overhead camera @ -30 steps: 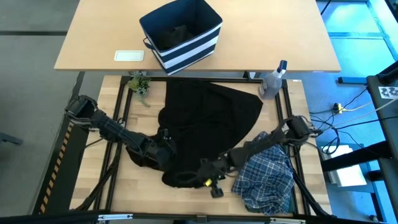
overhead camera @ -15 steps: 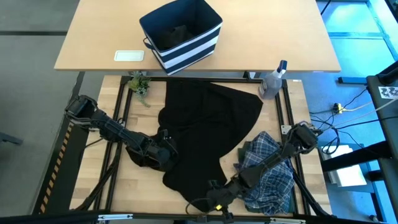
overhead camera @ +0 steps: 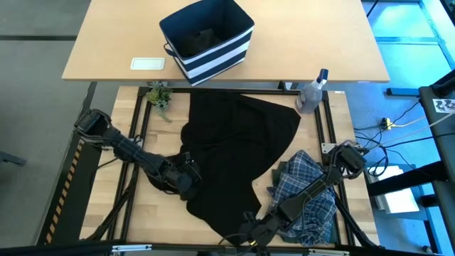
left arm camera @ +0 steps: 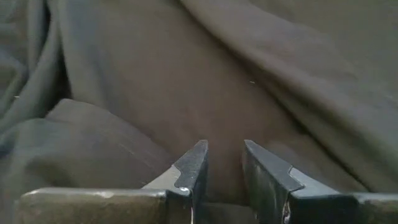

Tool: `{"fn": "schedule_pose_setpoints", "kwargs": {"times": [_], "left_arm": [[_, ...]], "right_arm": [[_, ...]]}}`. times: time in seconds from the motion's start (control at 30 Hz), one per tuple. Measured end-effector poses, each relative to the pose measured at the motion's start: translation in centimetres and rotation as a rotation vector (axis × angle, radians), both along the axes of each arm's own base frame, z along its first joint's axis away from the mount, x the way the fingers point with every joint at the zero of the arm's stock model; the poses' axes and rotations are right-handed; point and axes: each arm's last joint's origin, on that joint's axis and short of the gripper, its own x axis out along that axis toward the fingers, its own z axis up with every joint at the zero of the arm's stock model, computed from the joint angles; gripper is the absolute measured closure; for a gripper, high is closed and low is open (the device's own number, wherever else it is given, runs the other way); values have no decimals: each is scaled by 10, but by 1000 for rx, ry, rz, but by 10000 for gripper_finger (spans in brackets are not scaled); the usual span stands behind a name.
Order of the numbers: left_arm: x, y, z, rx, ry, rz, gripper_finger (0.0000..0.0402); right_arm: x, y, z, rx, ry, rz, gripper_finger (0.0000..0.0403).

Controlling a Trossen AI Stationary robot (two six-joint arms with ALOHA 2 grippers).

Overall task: Fold Laundry from Bin
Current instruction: Fold the black shirt

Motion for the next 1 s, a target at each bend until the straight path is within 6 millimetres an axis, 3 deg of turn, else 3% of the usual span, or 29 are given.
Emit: {"fn": "schedule_pose_setpoints", "kwargs": {"times": [0.23,0.4,0.5,0.6,0.7,1.0], "left_arm": [[-1,-16,7,-26,-25,-37,308],[8,-29,29,26,-26,-88,308],[9,-31,42,108,10,-66,308],[9,-30,47,145,39,-57,308],[7,-29,45,148,55,-51,308],[-14,-15,10,148,137,17,308]], "right_arm": [[11,-9,30,-212,28,-112,236],[19,-28,78,-450,33,-267,253],[25,-38,100,-511,-2,-349,261],[31,-45,107,-514,-25,-380,269],[39,-50,96,-503,6,-355,281],[56,-54,13,-486,156,-221,336]]}}
